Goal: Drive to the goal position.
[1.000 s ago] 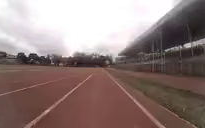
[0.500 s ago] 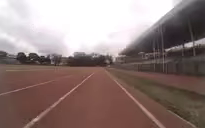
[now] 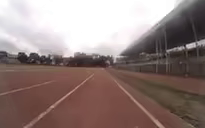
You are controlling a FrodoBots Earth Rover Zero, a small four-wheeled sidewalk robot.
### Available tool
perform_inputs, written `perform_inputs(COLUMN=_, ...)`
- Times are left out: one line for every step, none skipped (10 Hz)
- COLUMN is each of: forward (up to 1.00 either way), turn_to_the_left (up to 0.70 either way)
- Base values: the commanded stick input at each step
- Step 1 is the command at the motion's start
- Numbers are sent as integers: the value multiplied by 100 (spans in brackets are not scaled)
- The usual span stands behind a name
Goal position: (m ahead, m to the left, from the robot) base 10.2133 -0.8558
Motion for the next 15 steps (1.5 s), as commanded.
perform_inputs(forward=70, turn_to_the_left=0)
perform_inputs(forward=70, turn_to_the_left=0)
perform_inputs(forward=70, turn_to_the_left=0)
perform_inputs(forward=70, turn_to_the_left=0)
perform_inputs(forward=70, turn_to_the_left=0)
perform_inputs(forward=70, turn_to_the_left=0)
perform_inputs(forward=70, turn_to_the_left=0)
perform_inputs(forward=70, turn_to_the_left=0)
perform_inputs(forward=70, turn_to_the_left=0)
perform_inputs(forward=70, turn_to_the_left=0)
perform_inputs(forward=70, turn_to_the_left=0)
perform_inputs(forward=70, turn_to_the_left=0)
perform_inputs(forward=70, turn_to_the_left=0)
perform_inputs(forward=70, turn_to_the_left=0)
perform_inputs(forward=70, turn_to_the_left=0)
